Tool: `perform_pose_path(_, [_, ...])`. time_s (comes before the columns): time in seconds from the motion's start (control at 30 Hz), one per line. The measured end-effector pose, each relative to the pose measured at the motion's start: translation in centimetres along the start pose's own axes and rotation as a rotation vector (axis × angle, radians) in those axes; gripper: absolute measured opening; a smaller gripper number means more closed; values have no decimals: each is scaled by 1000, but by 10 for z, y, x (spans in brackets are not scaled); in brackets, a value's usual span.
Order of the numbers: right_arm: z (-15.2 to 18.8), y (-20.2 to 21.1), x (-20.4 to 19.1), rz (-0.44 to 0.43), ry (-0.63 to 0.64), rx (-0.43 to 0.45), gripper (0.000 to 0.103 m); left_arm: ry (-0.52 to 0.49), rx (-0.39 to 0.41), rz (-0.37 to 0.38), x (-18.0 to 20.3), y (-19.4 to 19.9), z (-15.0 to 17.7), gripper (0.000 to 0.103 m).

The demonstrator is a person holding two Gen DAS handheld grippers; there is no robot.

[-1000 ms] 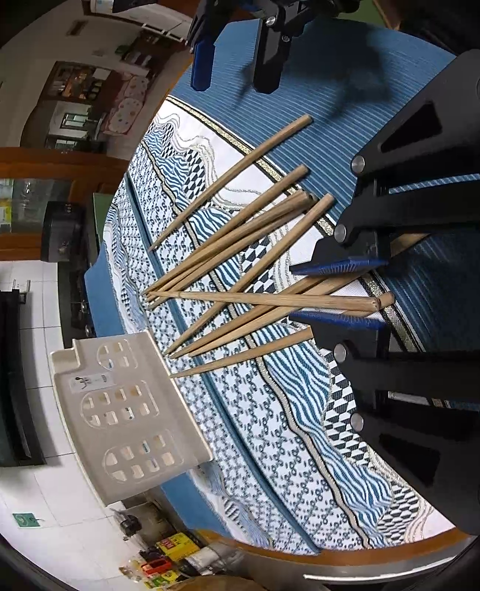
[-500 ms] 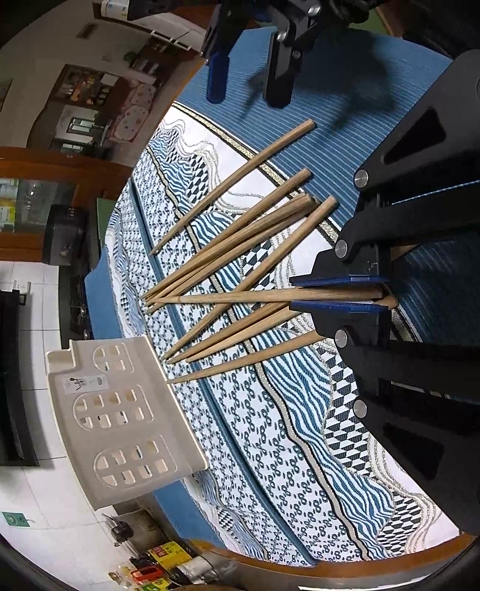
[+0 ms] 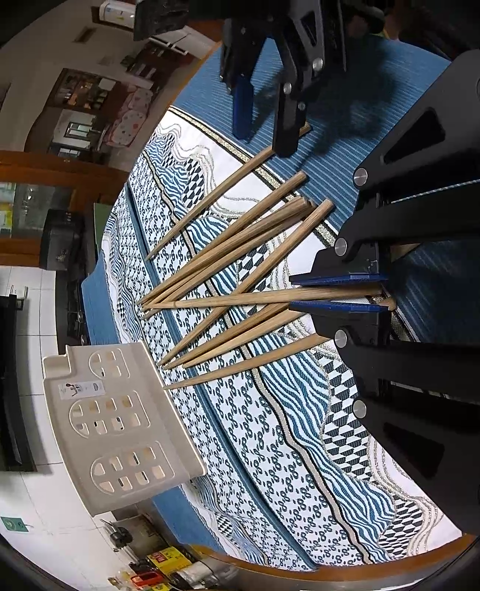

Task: Organize utensils
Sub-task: 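Lift the chopstick with the left tool while the right tool grasps another chopstick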

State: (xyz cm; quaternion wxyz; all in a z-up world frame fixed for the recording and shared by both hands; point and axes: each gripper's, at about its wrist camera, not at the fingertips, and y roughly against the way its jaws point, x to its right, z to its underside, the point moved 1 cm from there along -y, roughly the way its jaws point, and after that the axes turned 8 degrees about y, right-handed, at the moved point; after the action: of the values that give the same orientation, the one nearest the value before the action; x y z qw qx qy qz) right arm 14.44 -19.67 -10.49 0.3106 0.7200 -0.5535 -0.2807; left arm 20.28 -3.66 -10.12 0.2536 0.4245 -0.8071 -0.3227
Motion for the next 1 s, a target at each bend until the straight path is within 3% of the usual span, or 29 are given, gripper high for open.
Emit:
perform_pose_path(0.3, [-1, -3, -5, 85, -5, -15, 42, -16, 1, -16, 1, 0, 0, 8])
perform_pose_path(0.53, [-2, -7, -16, 159, 57, -37, 40, -13, 0, -12, 0, 0, 0, 8])
perform_pose_path(0.63, [-3, -7, -17, 163, 67, -38, 36, -22, 1, -20, 2, -1, 0, 8])
perform_pose_path(0.7, [-2, -6, -17, 170, 72, -39, 24, -24, 1, -21, 2, 0, 1, 8])
perform_pose_path(0.77, [0, -5, -15, 174, 77, -39, 19, -23, 1, -21, 2, 0, 1, 8])
perform_pose_path(1.0, [3, 0, -5, 149, 36, -33, 12, -26, -1, -23, 2, 0, 1, 8])
